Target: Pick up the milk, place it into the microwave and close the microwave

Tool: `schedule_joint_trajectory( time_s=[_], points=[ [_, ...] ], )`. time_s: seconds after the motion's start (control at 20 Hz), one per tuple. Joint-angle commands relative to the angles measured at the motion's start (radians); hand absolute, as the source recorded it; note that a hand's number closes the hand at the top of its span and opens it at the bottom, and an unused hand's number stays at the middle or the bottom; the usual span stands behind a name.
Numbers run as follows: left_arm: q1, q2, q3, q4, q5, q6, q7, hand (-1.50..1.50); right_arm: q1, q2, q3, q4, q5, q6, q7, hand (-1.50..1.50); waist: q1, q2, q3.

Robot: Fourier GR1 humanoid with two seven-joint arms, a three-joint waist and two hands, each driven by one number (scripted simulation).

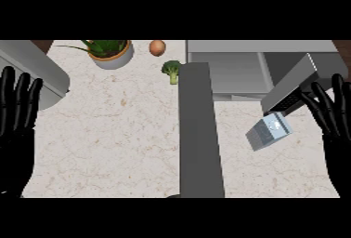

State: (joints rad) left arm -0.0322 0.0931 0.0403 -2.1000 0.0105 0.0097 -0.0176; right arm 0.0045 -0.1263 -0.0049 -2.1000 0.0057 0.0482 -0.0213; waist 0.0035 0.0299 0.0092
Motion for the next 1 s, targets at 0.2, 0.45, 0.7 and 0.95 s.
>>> schedule_joint_trajectory(
  time_s=[0.2, 0.45, 0.7, 0.95],
  points=[
    [-0.120, 0.056, 0.074, 0.190, 0.055, -0.057, -0.010, -1.50, -0.114, 0.083, 0.062, 0.075, 0.143, -0.136, 0.144, -1.50, -0.005, -0.029, -0.010],
    [0.036, 0.008, 0.054, 0.123, 0.148, -0.082, 0.066, -1.50, -0.109, 0.124, 0.097, 0.084, -0.092, -0.111, 0.195, -1.50, 0.006, -0.031, -0.009],
    [0.168, -0.020, 0.025, 0.050, 0.130, -0.106, 0.018, -1.50, -0.071, 0.126, 0.144, -0.007, -0.077, -0.120, 0.246, -1.50, 0.000, -0.032, -0.009],
    [0.188, 0.003, 0.082, 0.100, 0.179, -0.166, -0.038, -1.50, -0.033, 0.126, 0.302, 0.042, 0.088, -0.299, 0.165, -1.50, 0.000, -0.031, -0.010]
  ],
)
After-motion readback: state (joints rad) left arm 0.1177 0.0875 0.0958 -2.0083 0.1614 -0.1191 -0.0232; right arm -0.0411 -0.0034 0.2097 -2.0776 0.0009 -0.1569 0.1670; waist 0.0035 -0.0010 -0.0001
